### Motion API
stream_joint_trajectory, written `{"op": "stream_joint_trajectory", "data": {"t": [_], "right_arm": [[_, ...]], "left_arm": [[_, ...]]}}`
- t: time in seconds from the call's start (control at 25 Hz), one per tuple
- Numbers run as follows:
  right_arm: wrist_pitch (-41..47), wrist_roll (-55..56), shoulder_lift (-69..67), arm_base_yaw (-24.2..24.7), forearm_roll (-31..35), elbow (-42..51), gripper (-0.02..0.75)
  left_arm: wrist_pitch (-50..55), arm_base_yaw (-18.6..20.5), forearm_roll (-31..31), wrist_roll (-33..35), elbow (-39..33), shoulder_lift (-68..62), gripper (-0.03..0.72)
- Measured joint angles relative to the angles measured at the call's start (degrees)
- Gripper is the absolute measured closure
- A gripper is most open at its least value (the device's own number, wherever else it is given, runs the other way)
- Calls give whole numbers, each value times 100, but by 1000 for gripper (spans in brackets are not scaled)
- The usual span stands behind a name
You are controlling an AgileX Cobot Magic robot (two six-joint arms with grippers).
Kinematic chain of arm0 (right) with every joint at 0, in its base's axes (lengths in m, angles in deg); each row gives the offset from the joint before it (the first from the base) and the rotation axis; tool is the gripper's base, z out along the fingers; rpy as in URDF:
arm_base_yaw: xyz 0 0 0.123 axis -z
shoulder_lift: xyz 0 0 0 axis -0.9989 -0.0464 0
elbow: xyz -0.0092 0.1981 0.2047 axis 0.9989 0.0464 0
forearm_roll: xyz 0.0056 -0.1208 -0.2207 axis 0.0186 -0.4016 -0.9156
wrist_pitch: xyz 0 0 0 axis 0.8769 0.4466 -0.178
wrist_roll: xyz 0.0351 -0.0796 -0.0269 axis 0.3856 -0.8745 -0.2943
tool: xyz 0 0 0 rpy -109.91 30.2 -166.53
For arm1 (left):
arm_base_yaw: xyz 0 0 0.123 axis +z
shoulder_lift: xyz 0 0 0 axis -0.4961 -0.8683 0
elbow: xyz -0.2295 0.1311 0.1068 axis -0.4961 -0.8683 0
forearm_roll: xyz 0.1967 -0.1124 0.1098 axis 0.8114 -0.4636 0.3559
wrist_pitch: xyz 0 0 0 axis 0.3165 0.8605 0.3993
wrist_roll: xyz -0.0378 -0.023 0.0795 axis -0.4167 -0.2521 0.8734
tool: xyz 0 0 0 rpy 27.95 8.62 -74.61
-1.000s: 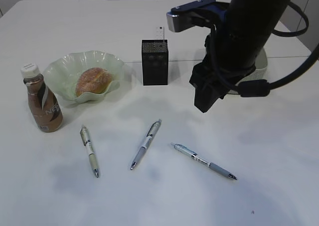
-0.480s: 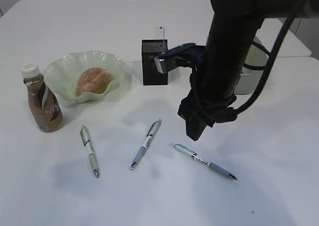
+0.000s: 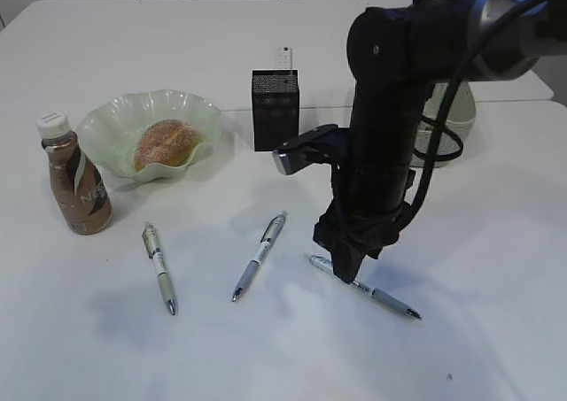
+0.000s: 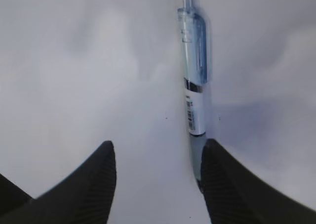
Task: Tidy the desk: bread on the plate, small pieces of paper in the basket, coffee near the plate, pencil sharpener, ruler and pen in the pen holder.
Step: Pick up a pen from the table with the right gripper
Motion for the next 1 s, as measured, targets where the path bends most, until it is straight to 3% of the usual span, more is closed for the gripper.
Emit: {"op": "stream_joint_trajectory", "data": {"t": [1.0], "right_arm": [[-789, -13, -487, 0, -280, 0, 300]], "left_arm": [[0, 0, 0, 0, 0, 0, 326]]}}
